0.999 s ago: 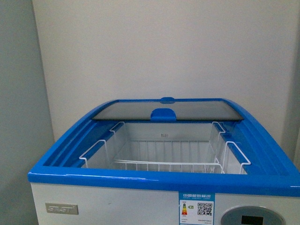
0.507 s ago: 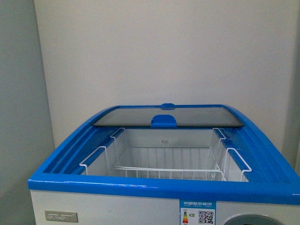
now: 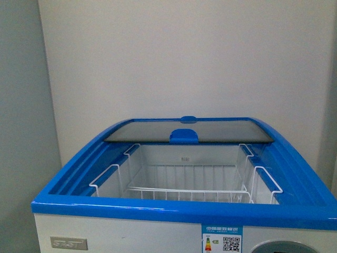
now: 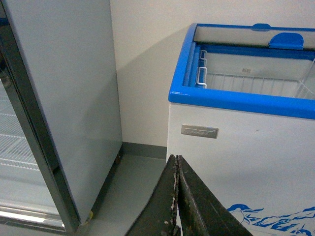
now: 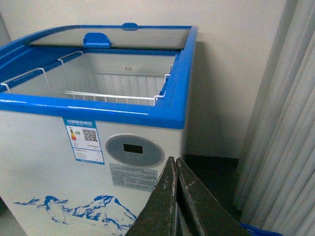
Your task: Put drink in fridge
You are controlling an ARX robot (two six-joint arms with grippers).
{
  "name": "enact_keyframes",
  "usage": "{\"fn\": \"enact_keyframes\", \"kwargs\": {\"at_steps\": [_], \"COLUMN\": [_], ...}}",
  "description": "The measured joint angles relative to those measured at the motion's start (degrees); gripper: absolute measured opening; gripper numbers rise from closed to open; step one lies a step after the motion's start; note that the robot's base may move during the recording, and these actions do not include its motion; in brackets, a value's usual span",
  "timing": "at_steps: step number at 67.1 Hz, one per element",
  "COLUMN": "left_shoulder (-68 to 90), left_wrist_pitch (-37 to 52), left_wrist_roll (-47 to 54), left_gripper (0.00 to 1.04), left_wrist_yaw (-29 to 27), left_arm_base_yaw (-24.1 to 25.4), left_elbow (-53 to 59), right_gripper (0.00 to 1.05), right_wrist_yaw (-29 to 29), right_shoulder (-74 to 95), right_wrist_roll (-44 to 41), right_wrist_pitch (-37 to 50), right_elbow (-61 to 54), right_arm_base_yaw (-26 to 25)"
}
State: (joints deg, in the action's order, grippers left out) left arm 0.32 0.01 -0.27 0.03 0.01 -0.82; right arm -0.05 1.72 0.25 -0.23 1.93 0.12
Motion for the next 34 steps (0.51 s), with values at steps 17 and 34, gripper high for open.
{"fn": "enact_keyframes", "kwargs": {"at_steps": [17, 34], "left_shoulder": [0.0, 0.0], "left_wrist_pitch": [0.0, 0.0], "left_wrist_roll": [0.0, 0.0], "left_gripper": [0.11, 0.53], "left_wrist_yaw": [0.0, 0.0], "left_arm_base_yaw": [0.0, 0.0], "left_elbow": [0.0, 0.0], "right_gripper": [0.12, 0.54], "right_wrist_yaw": [0.0, 0.0], "right_shoulder": [-1.3, -1.4], "right_wrist_roll": [-0.1, -0.1], "right_wrist_pitch": [0.1, 0.1], "right_elbow": [-1.0, -1.0], "right_arm_base_yaw": [0.0, 0.0]}}
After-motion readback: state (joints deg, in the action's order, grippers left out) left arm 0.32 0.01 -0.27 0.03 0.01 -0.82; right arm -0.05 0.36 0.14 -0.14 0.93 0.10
